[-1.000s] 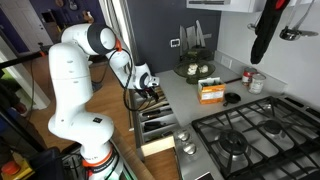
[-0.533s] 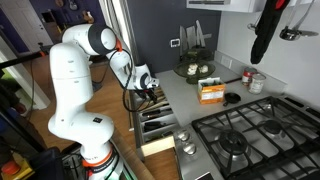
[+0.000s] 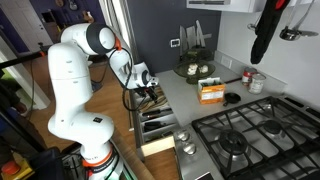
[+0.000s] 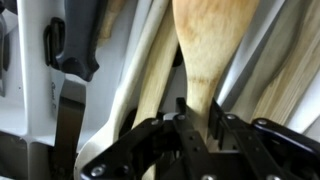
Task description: Open the top drawer to the left, remove it cooking stick and put it on the cupboard
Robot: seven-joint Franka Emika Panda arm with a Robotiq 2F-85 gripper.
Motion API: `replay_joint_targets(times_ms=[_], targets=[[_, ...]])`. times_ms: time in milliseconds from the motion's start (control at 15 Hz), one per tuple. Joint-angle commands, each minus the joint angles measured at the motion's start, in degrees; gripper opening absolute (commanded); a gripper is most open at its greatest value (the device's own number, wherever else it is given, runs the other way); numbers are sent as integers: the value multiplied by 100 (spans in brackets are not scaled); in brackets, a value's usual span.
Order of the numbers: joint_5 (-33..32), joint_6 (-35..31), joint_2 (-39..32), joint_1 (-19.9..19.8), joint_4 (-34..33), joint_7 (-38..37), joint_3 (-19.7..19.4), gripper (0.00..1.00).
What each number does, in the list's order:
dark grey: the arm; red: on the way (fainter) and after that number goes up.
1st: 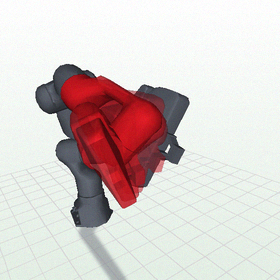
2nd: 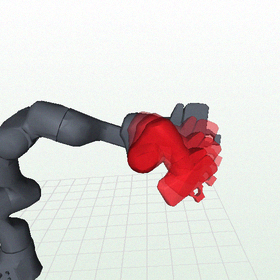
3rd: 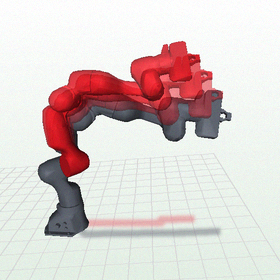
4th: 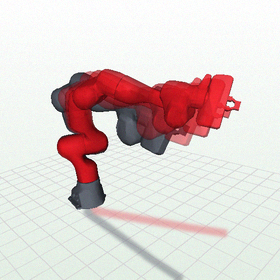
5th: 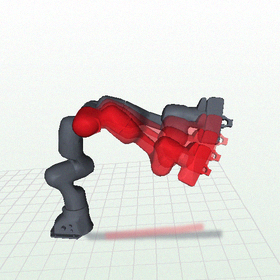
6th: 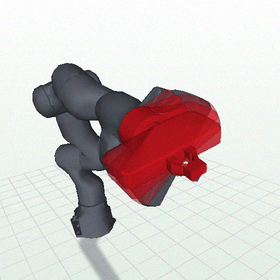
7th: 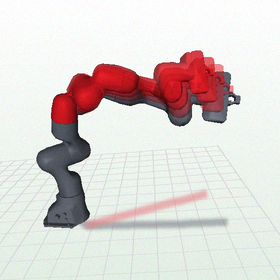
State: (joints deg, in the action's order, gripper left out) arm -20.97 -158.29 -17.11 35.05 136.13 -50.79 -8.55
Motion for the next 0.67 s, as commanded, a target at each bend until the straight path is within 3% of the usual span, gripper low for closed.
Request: replay_joint_targets(times_ms=[0,267,600], targets=[[-572,460,287,-85,60,-334,115,6],[-985,840,433,-328,42,-121,461,6],[-1148,774,353,-715,-17,697,1053,6]])
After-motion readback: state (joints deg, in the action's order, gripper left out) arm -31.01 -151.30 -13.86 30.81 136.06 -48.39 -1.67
